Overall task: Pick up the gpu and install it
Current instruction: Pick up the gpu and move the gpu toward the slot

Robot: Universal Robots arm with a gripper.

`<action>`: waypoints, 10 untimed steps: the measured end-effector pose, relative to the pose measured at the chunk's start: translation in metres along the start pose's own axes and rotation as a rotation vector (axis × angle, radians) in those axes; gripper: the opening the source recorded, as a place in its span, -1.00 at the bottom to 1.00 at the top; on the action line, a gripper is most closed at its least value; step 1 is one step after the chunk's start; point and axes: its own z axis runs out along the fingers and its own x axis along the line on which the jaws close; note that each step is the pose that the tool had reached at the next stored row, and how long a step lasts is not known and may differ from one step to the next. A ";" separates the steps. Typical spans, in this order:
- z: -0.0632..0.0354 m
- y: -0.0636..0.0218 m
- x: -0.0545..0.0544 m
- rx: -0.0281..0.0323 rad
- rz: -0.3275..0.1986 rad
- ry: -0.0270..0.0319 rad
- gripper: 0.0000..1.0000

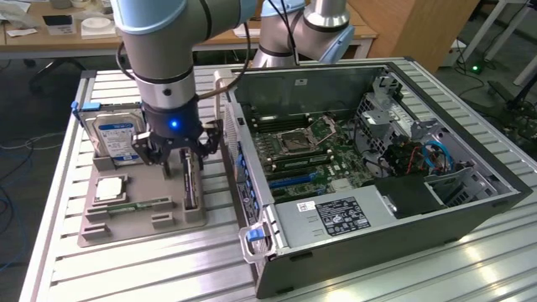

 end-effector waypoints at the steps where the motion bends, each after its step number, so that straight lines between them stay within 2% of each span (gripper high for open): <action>1: 0.0005 0.0000 0.000 0.0030 0.000 0.0002 0.29; 5: 0.0029 -0.0004 0.000 0.0215 0.000 0.0004 0.29; 10: 0.0113 -0.0008 0.000 0.0231 -0.001 0.0004 0.29</action>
